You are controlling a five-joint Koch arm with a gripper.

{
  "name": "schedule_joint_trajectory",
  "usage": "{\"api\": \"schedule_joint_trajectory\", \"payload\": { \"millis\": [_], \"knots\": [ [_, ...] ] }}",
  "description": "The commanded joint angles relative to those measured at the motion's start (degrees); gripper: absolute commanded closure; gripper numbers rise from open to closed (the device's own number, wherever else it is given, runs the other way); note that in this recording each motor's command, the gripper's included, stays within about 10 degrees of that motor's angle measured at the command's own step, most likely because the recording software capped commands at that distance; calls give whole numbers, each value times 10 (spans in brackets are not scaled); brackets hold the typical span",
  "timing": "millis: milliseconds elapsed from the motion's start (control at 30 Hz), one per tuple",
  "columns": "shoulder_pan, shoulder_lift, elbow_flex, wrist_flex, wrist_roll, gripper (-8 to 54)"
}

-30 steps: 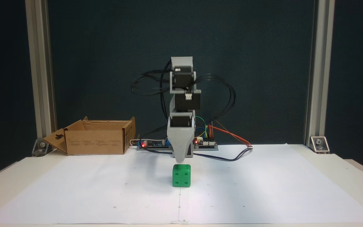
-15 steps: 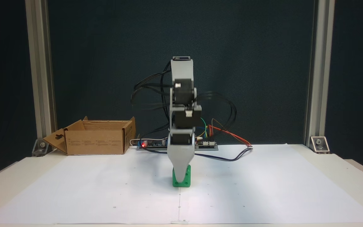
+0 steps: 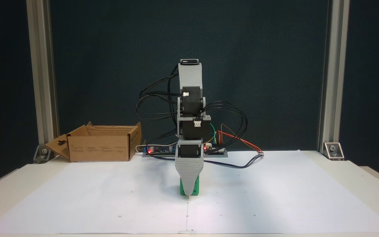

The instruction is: Grasp a green dice and put it in the bin.

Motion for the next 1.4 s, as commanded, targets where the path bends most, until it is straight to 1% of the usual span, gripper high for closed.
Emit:
{"api": "schedule_joint_trajectory", "payload": {
  "millis": [0,100,167,200,233,367,433,667,867,967,1167,1233,1367],
  "knots": [
    [-4,4,-13,-2,23,130],
    [-5,4,-13,-2,24,207],
    [-4,4,-13,-2,24,290],
    [-4,4,-13,-2,24,322],
    [-3,4,-11,-2,24,340],
    [-3,4,-4,4,26,340],
    [0,27,-4,18,25,340],
    [18,247,-7,98,25,340],
    [25,454,-9,114,25,340],
    [70,454,-10,108,4,340],
    [258,446,-49,66,-117,340],
    [348,436,-62,44,-170,340],
    [515,382,-133,48,-197,340]
  ]
}}
